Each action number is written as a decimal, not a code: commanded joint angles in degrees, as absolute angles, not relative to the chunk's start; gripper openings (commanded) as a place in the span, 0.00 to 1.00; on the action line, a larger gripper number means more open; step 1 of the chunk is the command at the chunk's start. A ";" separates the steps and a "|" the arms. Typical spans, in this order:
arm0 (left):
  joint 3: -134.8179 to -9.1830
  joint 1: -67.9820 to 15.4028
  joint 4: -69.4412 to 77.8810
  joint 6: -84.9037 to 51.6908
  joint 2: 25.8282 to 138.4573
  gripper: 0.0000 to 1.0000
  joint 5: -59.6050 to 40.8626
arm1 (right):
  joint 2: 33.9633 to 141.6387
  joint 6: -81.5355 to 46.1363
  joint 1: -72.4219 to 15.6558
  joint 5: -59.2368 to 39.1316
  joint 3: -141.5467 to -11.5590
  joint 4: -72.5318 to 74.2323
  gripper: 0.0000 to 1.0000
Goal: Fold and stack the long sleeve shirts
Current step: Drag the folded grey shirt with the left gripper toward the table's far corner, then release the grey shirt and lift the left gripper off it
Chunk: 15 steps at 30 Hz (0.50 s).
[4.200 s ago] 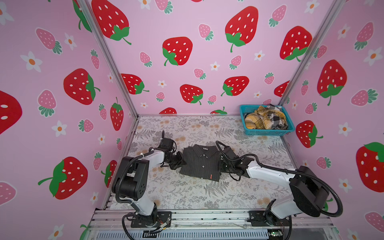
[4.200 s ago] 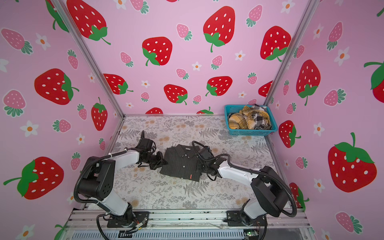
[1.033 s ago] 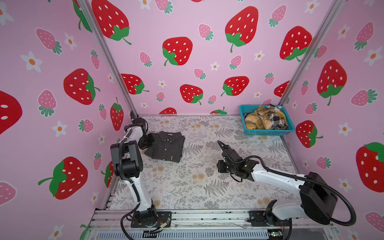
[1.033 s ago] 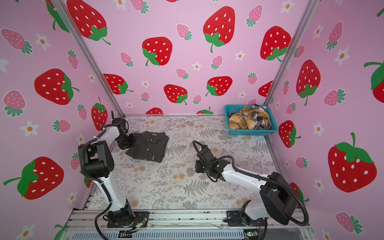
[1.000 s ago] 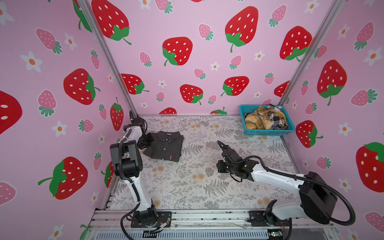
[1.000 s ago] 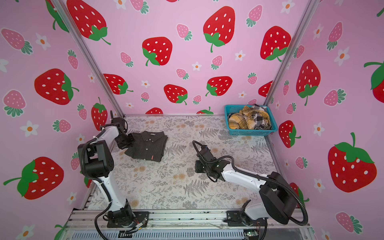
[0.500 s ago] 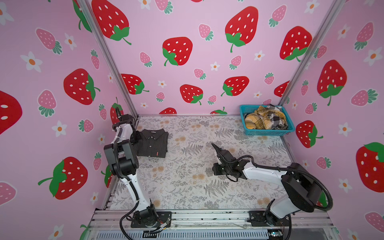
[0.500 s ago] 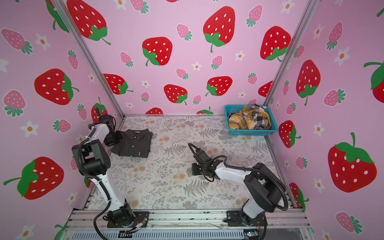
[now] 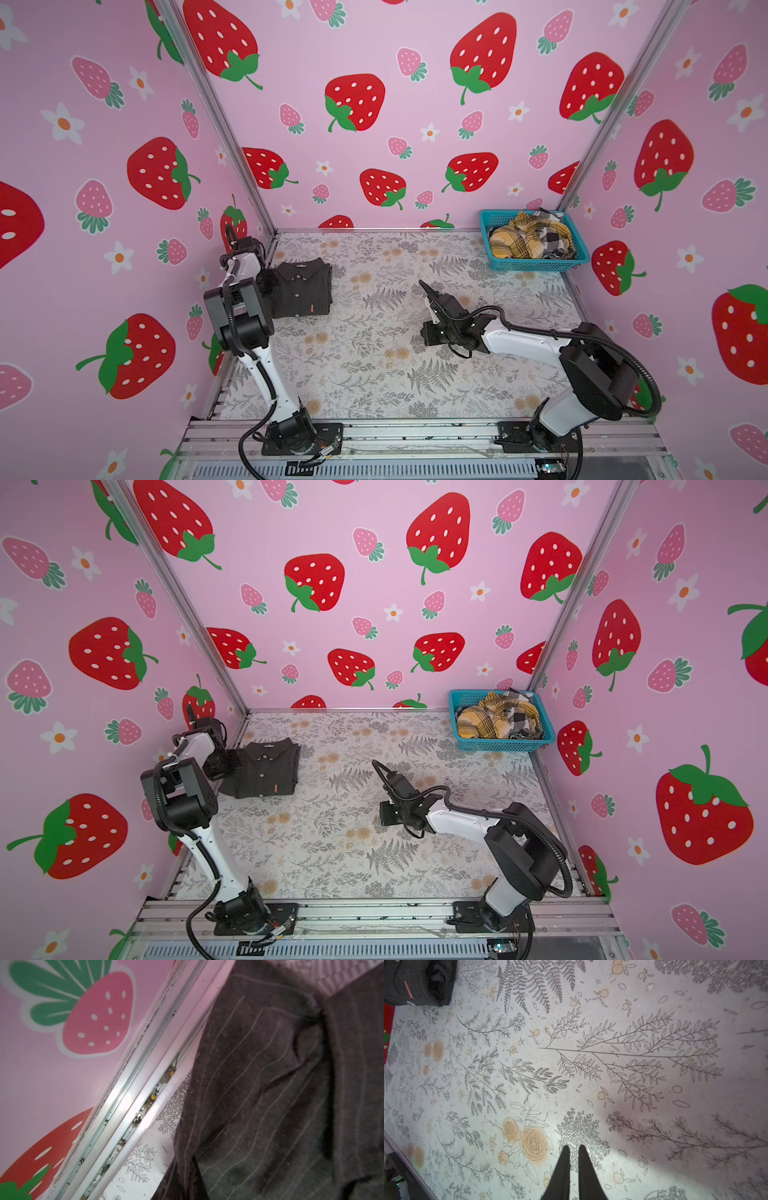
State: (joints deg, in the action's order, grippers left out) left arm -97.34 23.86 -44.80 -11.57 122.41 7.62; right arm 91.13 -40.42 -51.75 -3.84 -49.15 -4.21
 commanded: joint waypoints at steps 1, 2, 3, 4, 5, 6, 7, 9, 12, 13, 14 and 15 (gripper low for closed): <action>-101.41 24.15 -45.68 -11.33 124.89 0.00 5.73 | 92.60 -39.49 -51.54 -2.91 -51.81 -6.44 0.13; -102.11 24.14 -46.08 -11.75 125.28 0.12 5.83 | 92.81 -39.23 -51.50 -2.60 -52.58 -7.18 0.13; -102.37 24.15 -46.08 -12.07 125.25 0.23 6.30 | 92.83 -39.12 -51.50 -2.40 -53.22 -7.84 0.13; -102.63 24.17 -46.10 -12.35 125.00 0.35 7.35 | 92.76 -38.94 -51.44 -2.16 -53.74 -8.46 0.13; -103.07 24.17 -46.18 -12.48 124.54 0.42 7.72 | 92.43 -38.85 -51.43 -1.90 -54.24 -9.08 0.13; -103.33 24.23 -46.19 -12.51 123.98 0.45 7.53 | 92.21 -38.89 -51.42 -1.62 -54.54 -9.52 0.13; -103.89 24.34 -46.26 -12.75 123.39 0.47 6.77 | 91.79 -38.93 -51.42 -1.35 -54.93 -10.13 0.13; -104.97 24.43 -47.12 -14.29 122.08 0.49 5.28 | 91.26 -38.91 -51.45 -0.97 -55.85 -11.64 0.13; -104.24 24.33 -49.01 -18.16 118.22 0.49 5.65 | 90.24 -39.28 -51.47 -0.64 -56.80 -13.28 0.13; -103.47 24.34 -50.33 -20.14 116.65 0.48 7.05 | 89.79 -39.39 -51.53 -0.40 -56.98 -13.65 0.13; -102.35 24.35 -51.70 -22.02 115.05 0.47 8.51 | 89.07 -39.62 -51.55 -0.18 -57.11 -14.12 0.13; -100.66 24.30 -52.11 -23.69 113.54 0.45 9.33 | 88.51 -39.97 -51.51 0.01 -57.00 -14.36 0.13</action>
